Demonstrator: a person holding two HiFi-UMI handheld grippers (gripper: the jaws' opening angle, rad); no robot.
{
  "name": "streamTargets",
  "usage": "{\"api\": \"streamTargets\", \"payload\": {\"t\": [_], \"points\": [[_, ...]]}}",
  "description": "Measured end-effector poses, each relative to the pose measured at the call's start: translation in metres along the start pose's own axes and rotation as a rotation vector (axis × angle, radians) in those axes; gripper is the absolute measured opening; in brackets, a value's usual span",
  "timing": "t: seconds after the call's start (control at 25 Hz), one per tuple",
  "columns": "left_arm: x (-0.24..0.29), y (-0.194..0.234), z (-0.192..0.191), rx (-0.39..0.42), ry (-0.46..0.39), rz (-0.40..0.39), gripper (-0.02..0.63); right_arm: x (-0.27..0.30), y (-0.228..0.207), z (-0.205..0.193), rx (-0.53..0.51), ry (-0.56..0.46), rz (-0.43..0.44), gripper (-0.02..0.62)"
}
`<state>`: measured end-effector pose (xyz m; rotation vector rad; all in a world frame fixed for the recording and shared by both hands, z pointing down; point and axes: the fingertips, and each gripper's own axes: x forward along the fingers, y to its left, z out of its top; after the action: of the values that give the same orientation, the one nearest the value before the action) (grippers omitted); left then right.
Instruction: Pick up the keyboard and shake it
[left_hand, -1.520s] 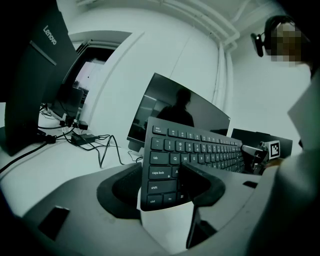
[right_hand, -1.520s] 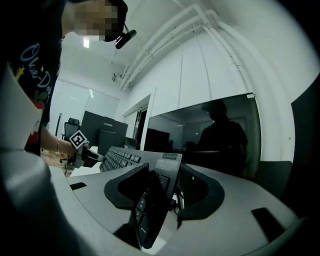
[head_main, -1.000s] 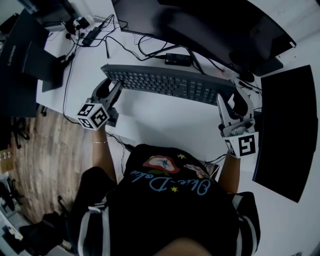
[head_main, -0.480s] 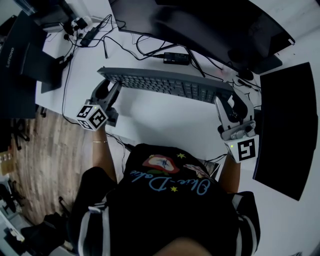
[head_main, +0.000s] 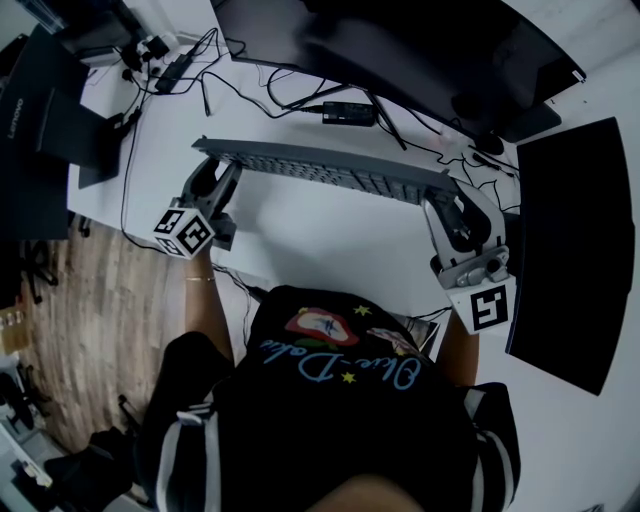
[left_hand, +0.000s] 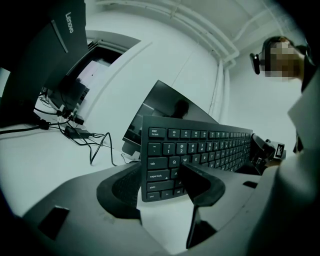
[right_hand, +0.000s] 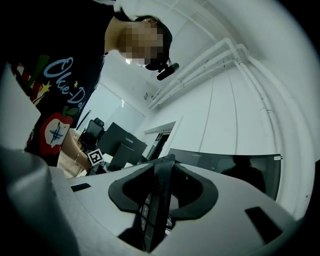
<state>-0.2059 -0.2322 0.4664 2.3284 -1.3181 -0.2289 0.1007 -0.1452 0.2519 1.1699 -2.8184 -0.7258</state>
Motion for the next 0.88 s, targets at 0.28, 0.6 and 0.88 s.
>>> {"api": "streamTargets", "payload": {"t": [0.28, 0.6, 0.88], "points": [[0.0028, 0.0001, -0.006, -0.008, 0.004, 0.001, 0.227, -0.0007, 0.0021, 0.0021, -0.004, -0.009, 0.009, 0.103], [0.0006, -0.0007, -0.0051, 0.003, 0.0, 0.011, 0.227, -0.0016, 0.0016, 0.0021, -0.005, -0.013, 0.003, 0.103], [-0.0036, -0.0024, -0.0001, 0.024, 0.008, 0.031, 0.227, -0.0041, -0.0024, -0.0049, 0.054, -0.017, -0.025, 0.103]]}}
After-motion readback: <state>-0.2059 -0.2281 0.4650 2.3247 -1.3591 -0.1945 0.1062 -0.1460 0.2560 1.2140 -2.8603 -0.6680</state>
